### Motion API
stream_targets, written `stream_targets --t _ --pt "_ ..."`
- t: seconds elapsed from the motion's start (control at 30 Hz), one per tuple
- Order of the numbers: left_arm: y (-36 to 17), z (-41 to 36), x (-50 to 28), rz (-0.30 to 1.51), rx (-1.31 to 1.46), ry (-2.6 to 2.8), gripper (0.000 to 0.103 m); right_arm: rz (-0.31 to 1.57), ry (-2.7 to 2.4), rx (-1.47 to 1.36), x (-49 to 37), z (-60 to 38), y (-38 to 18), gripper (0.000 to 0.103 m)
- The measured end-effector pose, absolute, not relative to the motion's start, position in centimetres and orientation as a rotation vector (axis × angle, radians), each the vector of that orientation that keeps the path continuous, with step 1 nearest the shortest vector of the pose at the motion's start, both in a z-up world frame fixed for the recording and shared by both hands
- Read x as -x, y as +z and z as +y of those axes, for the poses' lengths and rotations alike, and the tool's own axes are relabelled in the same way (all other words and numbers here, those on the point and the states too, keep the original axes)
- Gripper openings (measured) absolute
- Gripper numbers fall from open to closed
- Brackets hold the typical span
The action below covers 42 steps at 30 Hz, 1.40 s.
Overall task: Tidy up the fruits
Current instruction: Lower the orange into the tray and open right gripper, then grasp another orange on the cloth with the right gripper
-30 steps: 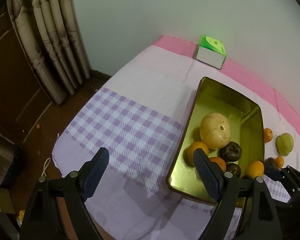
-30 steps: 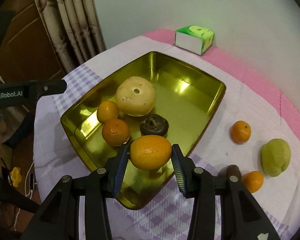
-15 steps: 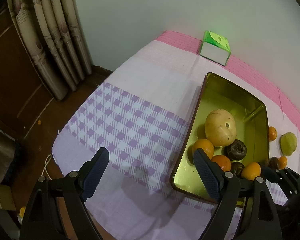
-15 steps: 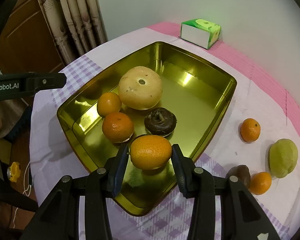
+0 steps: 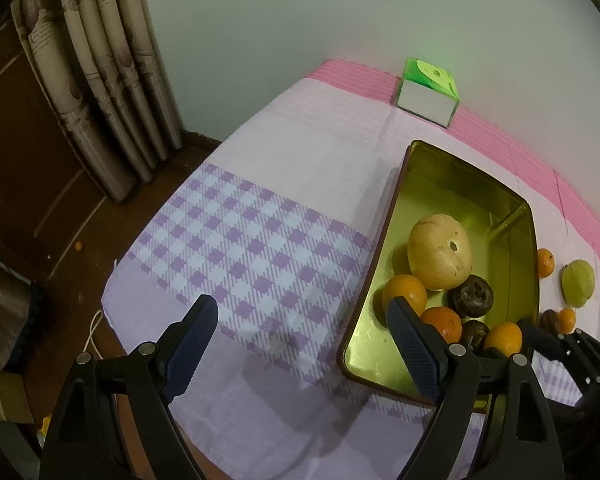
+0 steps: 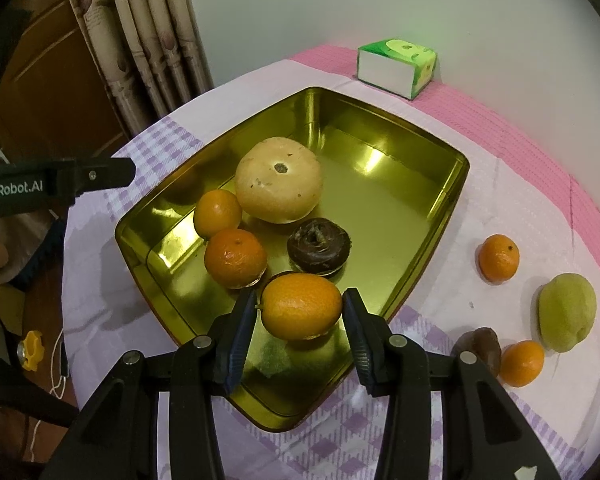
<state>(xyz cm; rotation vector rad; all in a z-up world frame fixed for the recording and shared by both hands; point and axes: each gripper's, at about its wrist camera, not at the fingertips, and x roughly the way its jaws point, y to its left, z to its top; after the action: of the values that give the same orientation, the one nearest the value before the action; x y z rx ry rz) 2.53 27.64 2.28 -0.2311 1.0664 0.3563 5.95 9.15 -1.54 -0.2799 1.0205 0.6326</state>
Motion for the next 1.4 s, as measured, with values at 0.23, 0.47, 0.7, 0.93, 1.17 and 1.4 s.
stream_targets --t 0.23,0.47,0.7,0.93,1.17,1.4 --pt "2.2 27.4 -2.6 1.073 0.225 0.355 0.086 0.982 0.637 0.241 -5.7 8.4 -0.1 0.053" --pt "2.1 27.3 -2.7 1.068 0.225 0.352 0.086 0.935 0.590 0.197 -5.4 5.2 1.5 0.054" --pt "2.1 27.3 -2.7 1.067 0.222 0.354 0.086 0.950 0.411 0.122 -6.7 -2.5 1.1 0.053" --pt "2.0 27.1 -2.7 1.074 0.213 0.351 0.086 0.995 0.267 0.066 -8.0 -7.7 -0.6 0.053" --pt "2.0 27.1 -2.7 1.076 0.210 0.349 0.086 1.026 0.243 0.028 -8.9 -8.1 -2.1 0.048" --pt "1.8 27.1 -2.7 1.083 0.207 0.345 0.086 1.039 0.222 0.008 -9.9 -7.9 -3.3 0.043"
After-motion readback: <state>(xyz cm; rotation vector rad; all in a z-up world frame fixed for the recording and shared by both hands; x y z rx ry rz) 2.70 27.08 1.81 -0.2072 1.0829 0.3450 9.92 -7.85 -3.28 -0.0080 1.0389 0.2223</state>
